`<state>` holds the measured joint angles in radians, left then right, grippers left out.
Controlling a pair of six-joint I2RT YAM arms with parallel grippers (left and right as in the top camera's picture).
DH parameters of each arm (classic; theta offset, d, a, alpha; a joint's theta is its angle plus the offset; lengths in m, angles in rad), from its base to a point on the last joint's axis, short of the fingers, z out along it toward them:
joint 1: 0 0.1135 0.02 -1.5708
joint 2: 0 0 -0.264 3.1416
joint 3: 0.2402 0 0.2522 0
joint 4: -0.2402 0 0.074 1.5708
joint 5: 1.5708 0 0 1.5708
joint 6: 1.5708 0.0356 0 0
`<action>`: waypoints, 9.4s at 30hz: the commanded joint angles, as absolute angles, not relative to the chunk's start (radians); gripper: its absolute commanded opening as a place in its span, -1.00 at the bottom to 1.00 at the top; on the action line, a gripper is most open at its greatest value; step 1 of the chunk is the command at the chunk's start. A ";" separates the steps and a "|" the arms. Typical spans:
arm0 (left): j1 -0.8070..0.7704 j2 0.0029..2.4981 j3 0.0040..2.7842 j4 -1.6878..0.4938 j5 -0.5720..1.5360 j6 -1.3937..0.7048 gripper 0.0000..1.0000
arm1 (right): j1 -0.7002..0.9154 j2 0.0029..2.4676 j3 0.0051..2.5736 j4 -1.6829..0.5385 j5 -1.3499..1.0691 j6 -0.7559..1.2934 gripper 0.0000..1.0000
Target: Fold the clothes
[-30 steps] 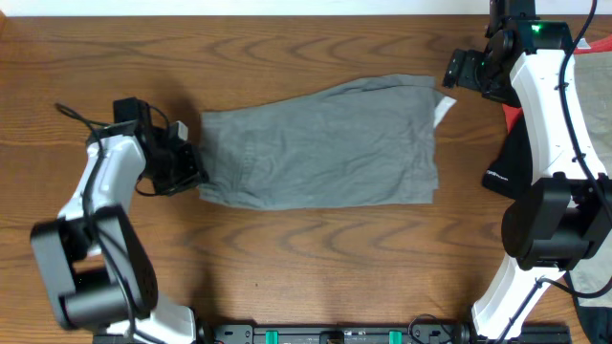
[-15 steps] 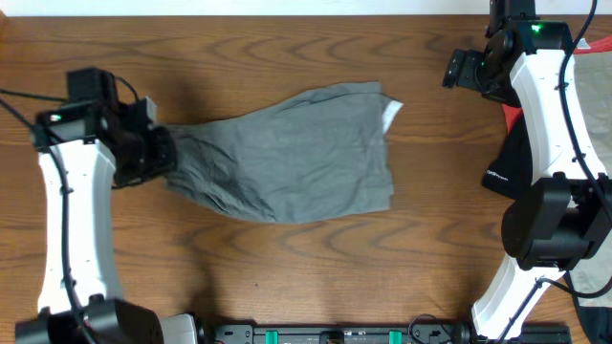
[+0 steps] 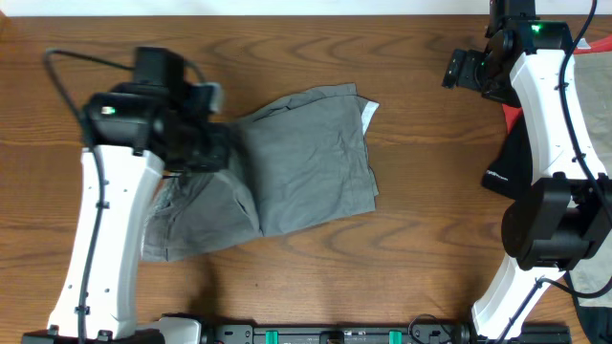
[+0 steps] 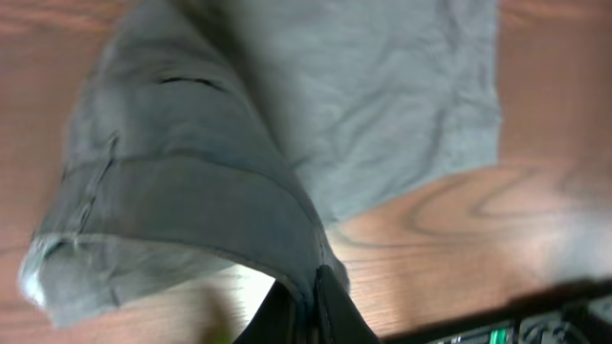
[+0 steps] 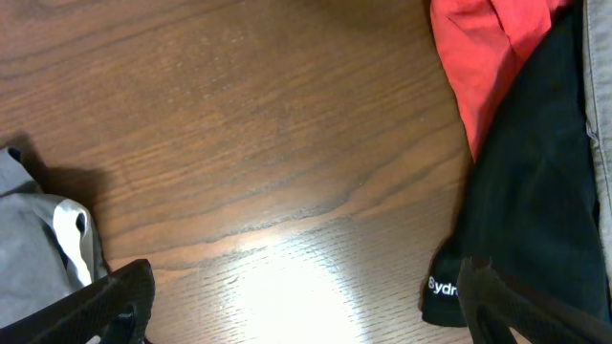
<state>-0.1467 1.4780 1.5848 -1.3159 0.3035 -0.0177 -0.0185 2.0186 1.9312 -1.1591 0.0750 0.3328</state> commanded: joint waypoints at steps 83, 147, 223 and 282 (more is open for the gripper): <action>0.678 2.059 1.483 -1.125 0.455 0.067 0.59 | -0.025 2.016 1.926 -1.160 0.075 0.347 0.99; 0.515 2.059 1.172 -0.913 0.669 0.262 0.89 | -0.025 2.016 1.926 -1.160 0.075 0.347 0.98; 0.425 2.059 0.943 -0.588 0.627 0.120 -0.88 | -0.025 2.016 1.926 -1.160 0.075 0.347 0.98; -0.090 1.599 1.547 -1.086 0.330 -0.142 -0.88 | -0.025 2.016 1.926 -1.160 0.075 0.347 0.99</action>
